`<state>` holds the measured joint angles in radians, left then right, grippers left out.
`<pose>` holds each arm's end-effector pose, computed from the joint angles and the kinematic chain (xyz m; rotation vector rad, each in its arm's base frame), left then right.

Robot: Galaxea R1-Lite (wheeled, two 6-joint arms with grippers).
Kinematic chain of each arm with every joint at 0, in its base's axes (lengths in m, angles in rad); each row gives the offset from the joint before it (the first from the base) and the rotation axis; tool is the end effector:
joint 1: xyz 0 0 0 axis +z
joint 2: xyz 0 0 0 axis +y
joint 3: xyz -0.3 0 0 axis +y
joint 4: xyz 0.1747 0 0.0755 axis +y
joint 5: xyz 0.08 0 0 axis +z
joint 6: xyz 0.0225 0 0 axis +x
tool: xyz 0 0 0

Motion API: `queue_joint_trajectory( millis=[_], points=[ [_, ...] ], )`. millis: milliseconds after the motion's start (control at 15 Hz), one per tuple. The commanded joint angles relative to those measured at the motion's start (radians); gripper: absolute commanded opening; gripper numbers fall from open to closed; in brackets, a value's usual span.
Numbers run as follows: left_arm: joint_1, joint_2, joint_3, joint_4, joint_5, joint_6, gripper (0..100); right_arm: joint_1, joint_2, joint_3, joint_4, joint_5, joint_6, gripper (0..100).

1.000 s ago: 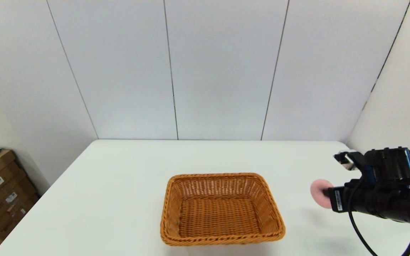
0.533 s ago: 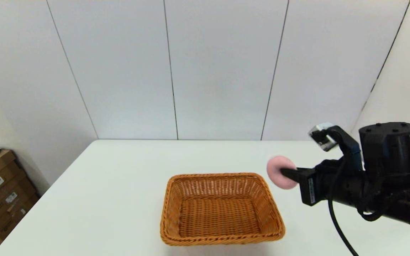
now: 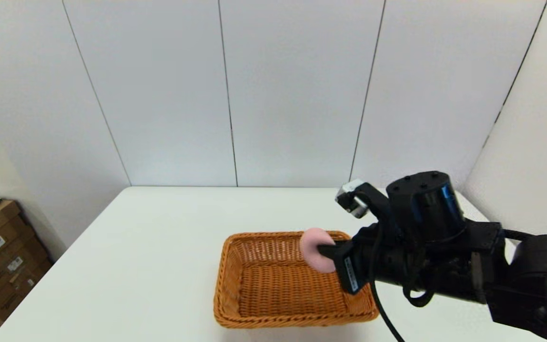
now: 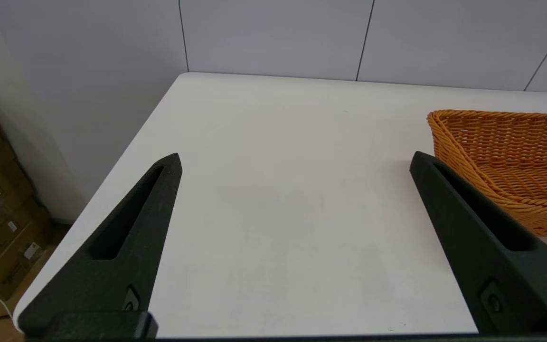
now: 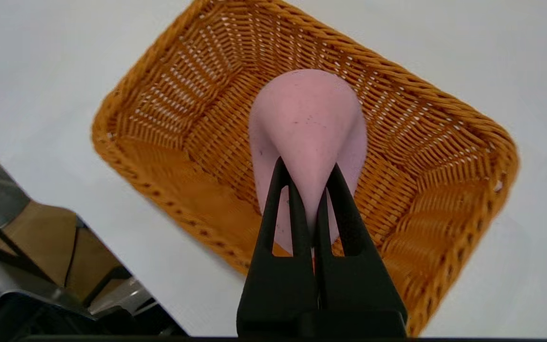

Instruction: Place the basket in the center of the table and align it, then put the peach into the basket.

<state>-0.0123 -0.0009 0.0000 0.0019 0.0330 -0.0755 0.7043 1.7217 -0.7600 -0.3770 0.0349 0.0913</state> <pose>-0.0229 0.0010 0.0753 -0.0755 0.0002 0.0207 0.2223 0.1899 0.1399 -0.1115 0.5962 0.6903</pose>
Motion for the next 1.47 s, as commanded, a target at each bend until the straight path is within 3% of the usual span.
queue_joint_trajectory(
  millis=[67,200,267,533,867,1133,1467],
  points=[
    [0.000,-0.001,0.000,0.000,0.001,-0.001,100,0.017,0.107,-0.053,-0.005,0.003,-0.001,0],
    [0.000,-0.001,0.000,0.000,0.001,-0.001,100,0.023,0.128,-0.067,0.003,0.003,-0.002,0],
    [0.000,-0.001,0.000,0.000,0.001,-0.001,100,0.031,0.128,-0.067,0.004,0.003,-0.002,100],
    [0.000,-0.001,0.000,0.000,0.001,-0.001,100,0.034,0.119,-0.068,-0.010,-0.001,0.005,100],
    [0.000,-0.001,-0.002,0.001,0.001,-0.001,100,-0.042,0.056,-0.064,-0.011,-0.043,0.008,100],
    [0.000,-0.001,0.000,0.000,0.001,0.000,100,-0.126,-0.234,-0.030,0.018,-0.072,0.007,100],
    [0.000,-0.001,0.000,0.000,0.001,0.000,100,-0.175,-0.617,-0.005,0.317,-0.107,0.005,100]
  ],
)
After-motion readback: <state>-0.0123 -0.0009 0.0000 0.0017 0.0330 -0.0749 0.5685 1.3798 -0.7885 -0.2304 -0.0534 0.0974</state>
